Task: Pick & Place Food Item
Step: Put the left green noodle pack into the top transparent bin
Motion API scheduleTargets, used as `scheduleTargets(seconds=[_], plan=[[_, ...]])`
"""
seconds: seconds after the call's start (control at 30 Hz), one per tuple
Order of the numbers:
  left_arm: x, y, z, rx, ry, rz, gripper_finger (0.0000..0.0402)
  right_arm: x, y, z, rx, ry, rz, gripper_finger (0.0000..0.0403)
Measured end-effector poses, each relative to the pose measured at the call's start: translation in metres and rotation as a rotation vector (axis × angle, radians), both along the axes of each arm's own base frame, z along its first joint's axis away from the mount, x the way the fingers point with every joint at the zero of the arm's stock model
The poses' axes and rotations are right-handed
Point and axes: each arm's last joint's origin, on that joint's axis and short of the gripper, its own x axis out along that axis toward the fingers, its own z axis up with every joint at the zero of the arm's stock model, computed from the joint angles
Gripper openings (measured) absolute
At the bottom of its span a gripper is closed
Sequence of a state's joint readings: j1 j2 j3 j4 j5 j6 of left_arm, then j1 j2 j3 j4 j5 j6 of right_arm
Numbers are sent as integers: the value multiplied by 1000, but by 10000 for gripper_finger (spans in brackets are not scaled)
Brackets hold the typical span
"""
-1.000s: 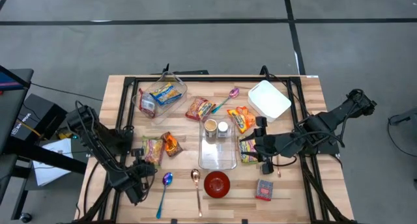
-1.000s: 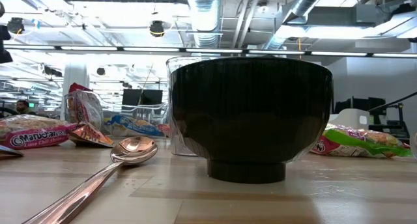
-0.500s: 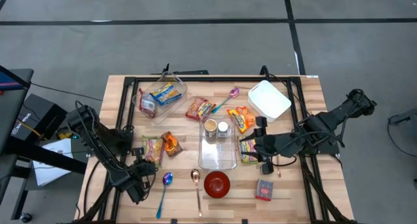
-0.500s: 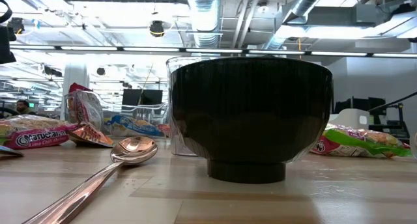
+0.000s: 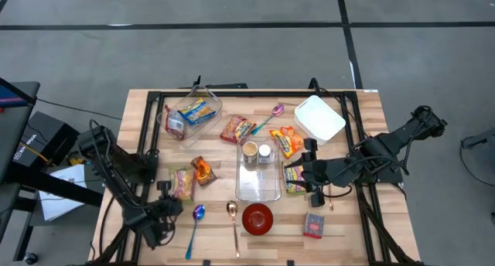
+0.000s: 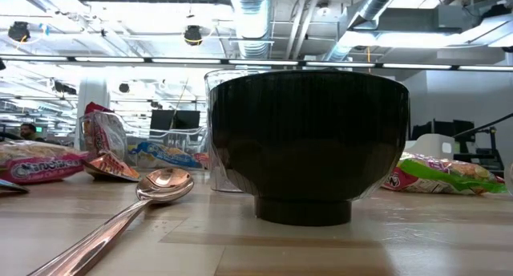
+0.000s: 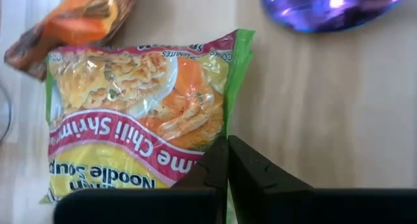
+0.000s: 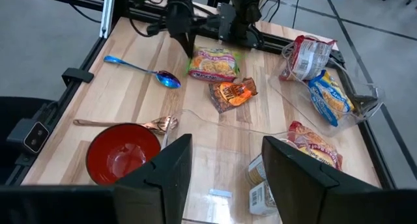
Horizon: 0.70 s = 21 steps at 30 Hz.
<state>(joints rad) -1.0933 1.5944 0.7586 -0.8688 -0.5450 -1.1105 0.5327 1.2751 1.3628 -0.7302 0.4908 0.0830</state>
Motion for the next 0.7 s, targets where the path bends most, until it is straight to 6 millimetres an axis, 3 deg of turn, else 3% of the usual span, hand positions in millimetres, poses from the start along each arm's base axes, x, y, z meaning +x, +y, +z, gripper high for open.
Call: scheduleTargets(seconds=[0.3,0.53,0.7], plan=[[10,-13,11,-88,-179,-119,0,1,-1,0,-1,-1,-5,179],[13,-10,34,-79,-341,-168,0,0,0,0,-2,-1,0,179],[12,-7,38,-77,-416,-194,0,0,0,0,-3,-1,0,179]])
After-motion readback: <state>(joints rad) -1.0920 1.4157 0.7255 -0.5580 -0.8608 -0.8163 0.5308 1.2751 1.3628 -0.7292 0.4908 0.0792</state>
